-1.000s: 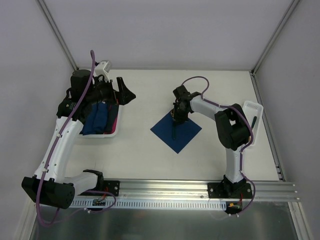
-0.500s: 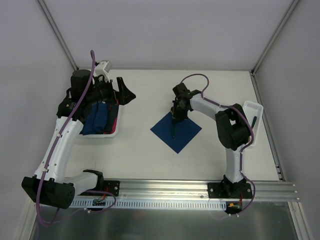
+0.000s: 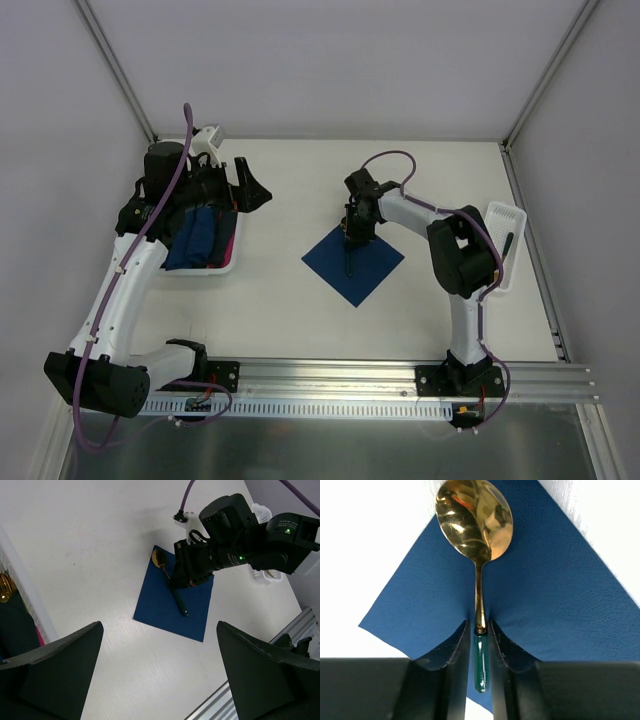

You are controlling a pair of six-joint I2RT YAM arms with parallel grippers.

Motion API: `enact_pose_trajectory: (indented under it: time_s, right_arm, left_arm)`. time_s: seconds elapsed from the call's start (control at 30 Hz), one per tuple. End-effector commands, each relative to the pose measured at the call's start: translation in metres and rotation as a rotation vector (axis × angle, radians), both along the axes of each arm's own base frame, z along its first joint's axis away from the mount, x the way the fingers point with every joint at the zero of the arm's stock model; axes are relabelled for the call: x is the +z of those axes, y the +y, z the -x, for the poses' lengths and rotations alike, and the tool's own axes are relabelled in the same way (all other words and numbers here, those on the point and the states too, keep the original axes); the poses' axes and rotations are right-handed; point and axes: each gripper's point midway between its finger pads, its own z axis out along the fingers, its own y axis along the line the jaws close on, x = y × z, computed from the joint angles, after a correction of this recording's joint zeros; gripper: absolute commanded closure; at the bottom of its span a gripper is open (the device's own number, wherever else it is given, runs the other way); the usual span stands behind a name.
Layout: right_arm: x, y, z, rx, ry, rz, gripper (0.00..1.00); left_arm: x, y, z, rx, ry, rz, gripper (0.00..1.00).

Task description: Place the utensils on the paper napkin and roll it up

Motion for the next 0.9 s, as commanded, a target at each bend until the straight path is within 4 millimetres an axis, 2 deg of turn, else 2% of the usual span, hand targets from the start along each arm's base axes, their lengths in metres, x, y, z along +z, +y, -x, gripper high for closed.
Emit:
enact_pose_trajectory:
  time_s: [0.0, 0.07, 0.2, 0.23, 0.27, 0.3, 0.33, 0.4, 0.47, 0.5, 0.53, 0.6, 0.63, 0.7, 0.73, 0.83, 0.87]
  right_arm:
    - [0.009, -0.003, -0.005, -0.001, -0.017, 0.006, 0.76]
    - [0.018, 0.0, -0.006, -0.001, -0.03, -0.01, 0.73]
    - [0.061, -0.001, -0.01, 0.001, -0.105, -0.051, 0.68]
    - [0.084, -0.003, -0.01, 0.002, -0.141, -0.071, 0.67]
    - [0.096, -0.006, -0.011, 0.009, -0.168, -0.072, 0.66]
    - [0.107, -0.01, -0.012, 0.007, -0.187, -0.073, 0.66]
    - [0.129, -0.02, -0.012, -0.008, -0.221, -0.078, 0.66]
    - [0.144, -0.041, -0.014, -0.026, -0.262, -0.043, 0.66]
    - [0.159, -0.085, -0.016, -0.106, -0.302, 0.037, 0.67]
    - [0.16, -0.102, -0.015, -0.126, -0.306, 0.07, 0.67]
    - [0.16, -0.134, -0.018, -0.197, -0.303, 0.111, 0.67]
    - [0.156, -0.177, -0.01, -0.287, -0.291, 0.184, 0.68]
    - [0.154, -0.21, -0.009, -0.371, -0.278, 0.211, 0.69]
    - [0.144, -0.249, 0.003, -0.468, -0.254, 0.279, 0.7]
    - [0.14, -0.276, 0.005, -0.541, -0.245, 0.306, 0.71]
    - [0.122, -0.322, 0.013, -0.651, -0.208, 0.372, 0.73]
    - [0.118, -0.331, 0.014, -0.664, -0.194, 0.385, 0.75]
  left_arm:
    - [0.005, 0.002, 0.0, -0.006, -0.025, -0.001, 0.01]
    - [0.006, 0.001, 0.0, -0.01, -0.028, 0.002, 0.01]
    - [0.009, 0.0, 0.0, -0.016, -0.038, 0.002, 0.01]
    - [0.009, 0.001, -0.001, -0.017, -0.04, 0.0, 0.01]
    - [0.01, 0.0, -0.001, -0.019, -0.04, 0.0, 0.01]
    - [0.01, 0.0, 0.0, -0.023, -0.039, 0.002, 0.01]
    - [0.01, -0.001, -0.001, -0.024, -0.038, 0.003, 0.01]
    - [0.01, -0.001, -0.001, -0.026, -0.037, 0.002, 0.01]
    - [0.011, -0.002, -0.003, -0.031, -0.04, 0.002, 0.01]
    - [0.011, -0.002, -0.003, -0.032, -0.04, 0.001, 0.01]
    - [0.011, -0.002, -0.004, -0.034, -0.039, 0.003, 0.01]
    - [0.011, -0.003, -0.004, -0.037, -0.037, 0.005, 0.01]
    - [0.011, -0.004, -0.004, -0.044, -0.035, 0.008, 0.01]
    - [0.012, -0.005, -0.005, -0.05, -0.034, 0.009, 0.01]
    - [0.012, -0.005, -0.005, -0.052, -0.036, 0.009, 0.01]
    - [0.014, -0.005, -0.005, -0.056, -0.043, 0.009, 0.01]
    - [0.015, -0.005, -0.005, -0.056, -0.044, 0.008, 0.01]
